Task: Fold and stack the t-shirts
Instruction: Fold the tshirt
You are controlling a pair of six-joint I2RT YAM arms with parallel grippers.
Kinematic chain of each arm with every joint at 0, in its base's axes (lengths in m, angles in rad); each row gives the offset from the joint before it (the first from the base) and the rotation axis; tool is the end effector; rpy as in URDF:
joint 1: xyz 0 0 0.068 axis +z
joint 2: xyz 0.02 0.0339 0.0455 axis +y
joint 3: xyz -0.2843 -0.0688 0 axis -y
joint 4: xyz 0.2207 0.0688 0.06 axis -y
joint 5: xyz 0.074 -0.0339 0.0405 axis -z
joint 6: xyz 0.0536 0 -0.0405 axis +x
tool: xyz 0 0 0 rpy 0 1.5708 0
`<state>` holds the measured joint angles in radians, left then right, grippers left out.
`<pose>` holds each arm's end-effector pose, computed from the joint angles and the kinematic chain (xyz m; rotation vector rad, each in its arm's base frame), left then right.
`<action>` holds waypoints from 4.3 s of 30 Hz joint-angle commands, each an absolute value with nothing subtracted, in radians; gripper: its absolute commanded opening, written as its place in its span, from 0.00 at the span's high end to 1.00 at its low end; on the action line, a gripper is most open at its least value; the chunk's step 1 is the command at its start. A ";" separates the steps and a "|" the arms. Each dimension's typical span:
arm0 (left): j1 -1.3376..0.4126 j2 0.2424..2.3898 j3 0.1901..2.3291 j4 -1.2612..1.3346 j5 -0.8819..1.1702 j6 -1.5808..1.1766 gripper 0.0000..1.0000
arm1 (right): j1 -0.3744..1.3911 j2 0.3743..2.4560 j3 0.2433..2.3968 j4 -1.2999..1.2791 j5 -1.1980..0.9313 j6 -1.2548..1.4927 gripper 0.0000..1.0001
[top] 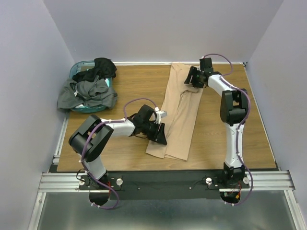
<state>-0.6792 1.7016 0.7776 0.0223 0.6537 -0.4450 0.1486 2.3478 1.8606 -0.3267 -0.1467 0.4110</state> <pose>0.2209 -0.2203 0.1640 0.6179 2.5876 -1.2474 0.5227 0.0862 0.1736 0.2462 2.4061 0.4362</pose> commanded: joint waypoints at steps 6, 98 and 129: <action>-0.759 1.819 0.848 -0.035 0.712 -0.453 0.51 | 0.228 2.554 1.999 -0.408 -0.186 0.391 0.28; -0.762 1.488 0.537 -0.097 0.419 -0.669 0.44 | 0.535 1.307 0.565 -0.657 -0.163 0.719 0.69; -0.804 1.457 0.693 -0.233 0.358 -0.678 1.00 | 0.537 1.209 0.707 -0.841 -0.092 0.790 1.00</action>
<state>-0.8066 1.4578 0.5922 -0.1234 0.4244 -0.7219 0.5247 1.2190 0.6170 -0.7841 -0.1677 0.7708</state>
